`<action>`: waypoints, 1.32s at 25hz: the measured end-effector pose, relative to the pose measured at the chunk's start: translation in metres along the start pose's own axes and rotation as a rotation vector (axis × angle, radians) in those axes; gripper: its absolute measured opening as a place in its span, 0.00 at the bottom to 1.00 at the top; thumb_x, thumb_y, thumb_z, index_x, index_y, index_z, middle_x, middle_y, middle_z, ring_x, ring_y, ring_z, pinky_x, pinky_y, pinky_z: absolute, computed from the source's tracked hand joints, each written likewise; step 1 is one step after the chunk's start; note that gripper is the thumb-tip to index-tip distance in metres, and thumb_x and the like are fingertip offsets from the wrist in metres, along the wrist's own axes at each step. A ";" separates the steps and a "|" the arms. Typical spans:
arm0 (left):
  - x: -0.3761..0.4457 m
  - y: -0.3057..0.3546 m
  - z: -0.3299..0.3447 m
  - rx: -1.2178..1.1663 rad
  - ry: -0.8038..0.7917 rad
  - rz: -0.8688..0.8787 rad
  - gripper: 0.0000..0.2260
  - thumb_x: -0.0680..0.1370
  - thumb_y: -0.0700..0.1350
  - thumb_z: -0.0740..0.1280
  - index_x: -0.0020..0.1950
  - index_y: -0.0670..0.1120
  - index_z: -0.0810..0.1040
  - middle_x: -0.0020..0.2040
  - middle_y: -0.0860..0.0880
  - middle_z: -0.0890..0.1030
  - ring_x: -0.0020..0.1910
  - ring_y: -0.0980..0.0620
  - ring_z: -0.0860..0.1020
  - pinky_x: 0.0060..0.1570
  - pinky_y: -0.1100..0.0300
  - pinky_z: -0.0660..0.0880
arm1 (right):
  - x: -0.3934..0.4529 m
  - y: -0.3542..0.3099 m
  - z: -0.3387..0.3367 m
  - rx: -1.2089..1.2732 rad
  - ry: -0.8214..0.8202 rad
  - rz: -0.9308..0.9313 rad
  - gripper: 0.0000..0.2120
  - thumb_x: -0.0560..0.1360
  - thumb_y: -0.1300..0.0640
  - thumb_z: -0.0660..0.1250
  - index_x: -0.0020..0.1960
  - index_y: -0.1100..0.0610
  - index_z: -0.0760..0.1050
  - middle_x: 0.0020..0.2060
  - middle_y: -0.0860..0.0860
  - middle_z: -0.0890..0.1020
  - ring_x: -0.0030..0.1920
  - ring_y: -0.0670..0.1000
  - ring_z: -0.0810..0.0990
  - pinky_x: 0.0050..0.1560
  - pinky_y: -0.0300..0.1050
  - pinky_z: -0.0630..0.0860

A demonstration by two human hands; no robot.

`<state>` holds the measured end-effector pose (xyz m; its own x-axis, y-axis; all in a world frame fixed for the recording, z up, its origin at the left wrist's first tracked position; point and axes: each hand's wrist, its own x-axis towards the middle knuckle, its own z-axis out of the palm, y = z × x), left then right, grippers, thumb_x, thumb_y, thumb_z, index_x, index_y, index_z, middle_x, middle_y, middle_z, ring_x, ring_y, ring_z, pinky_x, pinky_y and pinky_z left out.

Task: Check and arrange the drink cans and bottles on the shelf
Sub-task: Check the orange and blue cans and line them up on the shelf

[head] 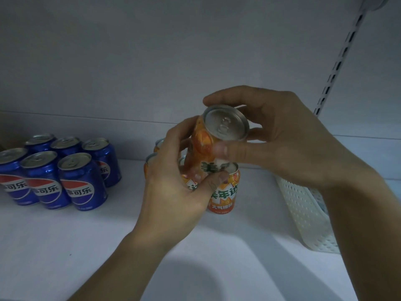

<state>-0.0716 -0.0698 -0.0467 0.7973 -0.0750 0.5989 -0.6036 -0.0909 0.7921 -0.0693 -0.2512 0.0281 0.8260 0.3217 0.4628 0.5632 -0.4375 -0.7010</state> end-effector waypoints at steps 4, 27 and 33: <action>0.002 -0.008 -0.003 0.013 0.004 -0.022 0.33 0.71 0.44 0.79 0.71 0.57 0.70 0.62 0.60 0.79 0.64 0.58 0.78 0.57 0.55 0.81 | 0.011 -0.010 0.018 -0.092 0.123 -0.021 0.20 0.74 0.44 0.74 0.64 0.44 0.79 0.54 0.35 0.84 0.58 0.35 0.81 0.52 0.29 0.77; 0.021 -0.089 -0.066 0.153 -0.012 -0.353 0.17 0.77 0.49 0.69 0.63 0.63 0.71 0.55 0.68 0.76 0.56 0.73 0.73 0.43 0.80 0.70 | 0.123 0.069 0.053 -0.636 0.107 0.382 0.21 0.69 0.42 0.78 0.56 0.50 0.77 0.50 0.51 0.80 0.50 0.53 0.80 0.44 0.43 0.74; 0.020 -0.095 -0.069 0.125 -0.026 -0.342 0.18 0.75 0.46 0.72 0.64 0.57 0.76 0.53 0.63 0.81 0.55 0.72 0.76 0.49 0.65 0.77 | 0.119 0.075 0.071 -0.634 -0.073 0.470 0.19 0.69 0.47 0.80 0.55 0.52 0.79 0.48 0.50 0.80 0.42 0.48 0.81 0.33 0.39 0.74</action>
<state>0.0020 0.0057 -0.1022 0.9538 -0.0439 0.2971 -0.2989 -0.2359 0.9247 0.0697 -0.1862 -0.0085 0.9893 0.0296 0.1430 0.0800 -0.9290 -0.3613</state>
